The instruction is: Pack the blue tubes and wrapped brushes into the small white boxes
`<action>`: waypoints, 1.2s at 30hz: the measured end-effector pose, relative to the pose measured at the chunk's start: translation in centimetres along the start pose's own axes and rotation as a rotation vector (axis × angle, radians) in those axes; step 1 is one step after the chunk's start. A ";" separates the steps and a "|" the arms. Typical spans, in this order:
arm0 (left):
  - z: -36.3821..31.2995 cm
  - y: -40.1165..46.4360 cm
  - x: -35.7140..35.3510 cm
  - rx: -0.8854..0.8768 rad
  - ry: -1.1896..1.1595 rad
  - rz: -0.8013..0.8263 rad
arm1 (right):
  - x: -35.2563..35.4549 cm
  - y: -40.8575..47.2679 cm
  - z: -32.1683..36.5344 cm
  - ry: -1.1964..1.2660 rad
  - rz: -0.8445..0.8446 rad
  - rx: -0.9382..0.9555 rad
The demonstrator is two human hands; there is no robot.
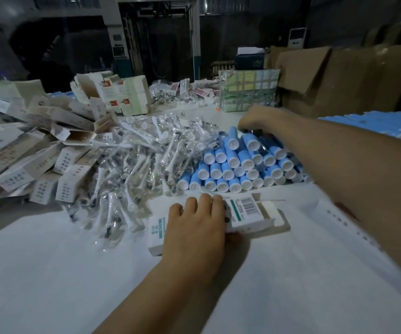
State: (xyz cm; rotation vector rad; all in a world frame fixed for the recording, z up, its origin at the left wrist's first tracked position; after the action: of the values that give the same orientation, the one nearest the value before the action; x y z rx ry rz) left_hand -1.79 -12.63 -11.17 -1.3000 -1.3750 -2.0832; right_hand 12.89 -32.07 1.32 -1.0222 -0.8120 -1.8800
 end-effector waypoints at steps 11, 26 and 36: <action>-0.1 -0.1 1.4 0.105 0.001 0.000 | 1.3 -14.6 -10.7 1.078 -0.282 -0.115; -1.2 -1.1 2.3 0.133 0.008 -0.011 | -3.1 -17.8 -10.8 1.033 -0.344 -0.135; -1.9 -1.1 2.3 0.032 -0.066 0.032 | -1.9 -17.2 -1.6 0.703 -0.292 0.527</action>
State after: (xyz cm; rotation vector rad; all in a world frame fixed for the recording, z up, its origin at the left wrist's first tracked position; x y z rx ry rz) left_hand -4.66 -13.26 -10.12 -1.3801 -1.3999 -2.0055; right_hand -2.21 -25.00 -3.63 0.0989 -0.9674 -1.9128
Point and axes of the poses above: each hand's wrist, its own y-axis towards the middle knuckle, its own x-axis out of the back of the hand, z = x × y, the point moved 1 cm from there along y, towards the middle knuckle, and after that the axes turned 11 degrees about -z, right-handed, at the moved point
